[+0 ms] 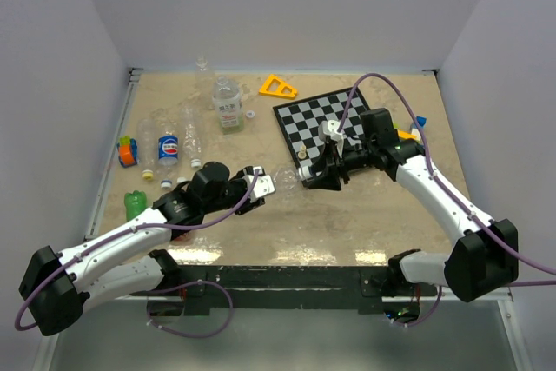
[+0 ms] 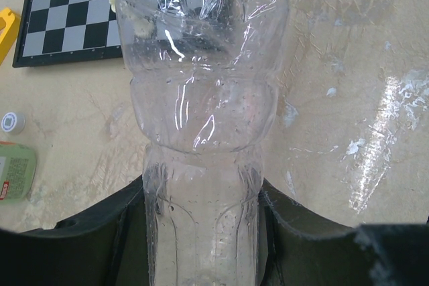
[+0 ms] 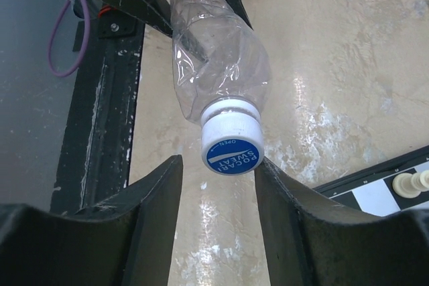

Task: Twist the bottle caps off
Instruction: Unscrew the bottle cap from the plastic bottle.

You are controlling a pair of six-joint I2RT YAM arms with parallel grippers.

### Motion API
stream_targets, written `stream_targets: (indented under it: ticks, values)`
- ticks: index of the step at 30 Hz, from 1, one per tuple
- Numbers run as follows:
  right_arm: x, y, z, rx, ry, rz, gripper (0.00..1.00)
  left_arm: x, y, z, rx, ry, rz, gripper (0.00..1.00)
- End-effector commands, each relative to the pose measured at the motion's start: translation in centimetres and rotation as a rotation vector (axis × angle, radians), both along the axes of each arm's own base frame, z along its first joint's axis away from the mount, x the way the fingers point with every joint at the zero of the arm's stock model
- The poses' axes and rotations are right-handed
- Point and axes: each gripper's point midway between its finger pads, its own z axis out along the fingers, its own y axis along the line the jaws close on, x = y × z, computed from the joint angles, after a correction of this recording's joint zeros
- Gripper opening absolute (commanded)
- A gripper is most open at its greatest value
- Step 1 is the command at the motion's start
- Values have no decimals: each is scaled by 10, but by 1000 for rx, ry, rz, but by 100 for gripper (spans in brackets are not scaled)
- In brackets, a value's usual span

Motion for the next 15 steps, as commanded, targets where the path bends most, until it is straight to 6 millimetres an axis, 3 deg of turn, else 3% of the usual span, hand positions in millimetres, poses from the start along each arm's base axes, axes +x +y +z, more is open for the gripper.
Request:
stream_targets:
  ticks: [1, 9, 15]
  values:
    - [-5, 4, 28, 60, -53, 43, 52, 4, -2, 10, -32, -25, 8, 0]
    - [-3, 6, 34, 75, -57, 55, 56, 4, -3, 8, -29, -20, 6, 0]
    - [-1, 8, 33, 74, -46, 60, 50, 4, -3, 9, -31, -23, 7, 0]
